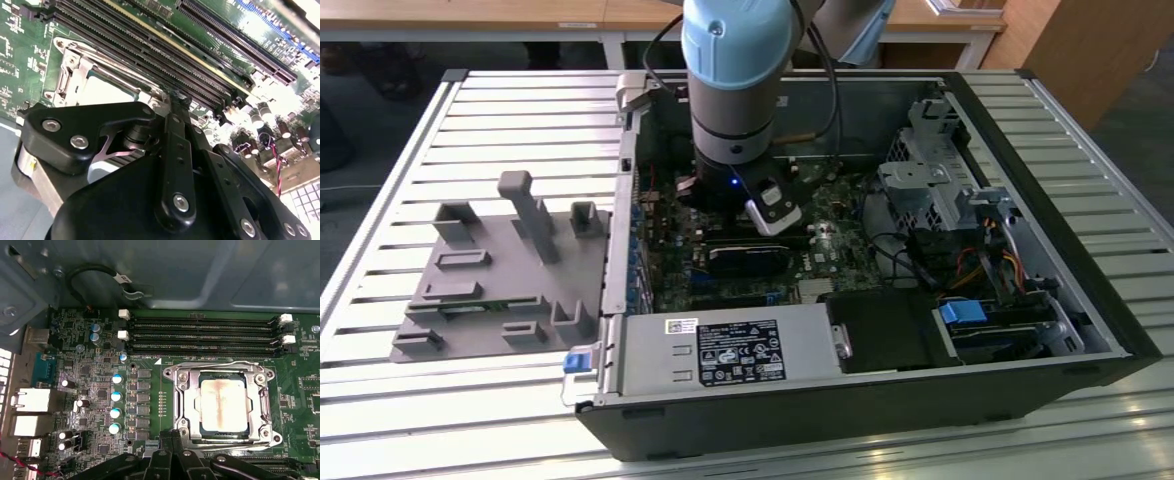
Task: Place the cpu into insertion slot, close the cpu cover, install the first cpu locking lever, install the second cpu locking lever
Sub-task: 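Install the second cpu locking lever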
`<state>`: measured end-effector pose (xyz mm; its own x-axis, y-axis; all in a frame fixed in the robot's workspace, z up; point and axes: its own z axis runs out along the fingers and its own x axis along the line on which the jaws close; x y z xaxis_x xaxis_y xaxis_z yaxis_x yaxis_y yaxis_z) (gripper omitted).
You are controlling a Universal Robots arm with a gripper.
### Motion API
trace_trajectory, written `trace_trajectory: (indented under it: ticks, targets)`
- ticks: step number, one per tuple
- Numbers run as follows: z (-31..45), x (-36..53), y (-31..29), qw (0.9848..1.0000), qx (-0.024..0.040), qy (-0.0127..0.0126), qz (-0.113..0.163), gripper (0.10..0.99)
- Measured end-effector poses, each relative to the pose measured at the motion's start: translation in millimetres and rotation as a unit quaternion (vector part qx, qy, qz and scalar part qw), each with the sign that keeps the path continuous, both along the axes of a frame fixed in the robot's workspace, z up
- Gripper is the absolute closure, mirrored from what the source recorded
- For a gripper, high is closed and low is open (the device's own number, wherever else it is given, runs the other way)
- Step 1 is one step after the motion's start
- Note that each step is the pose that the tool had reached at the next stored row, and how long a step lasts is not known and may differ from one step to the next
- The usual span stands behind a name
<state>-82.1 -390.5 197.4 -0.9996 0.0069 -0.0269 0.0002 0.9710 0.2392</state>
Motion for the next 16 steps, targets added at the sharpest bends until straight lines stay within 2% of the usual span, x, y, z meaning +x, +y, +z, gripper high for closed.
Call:
trace_trajectory:
  ticks: [16]
  targets:
    - [12.5, 0.0, 0.0, 1.0000, 0.0003, 0.0000, 0.000, 0.980]
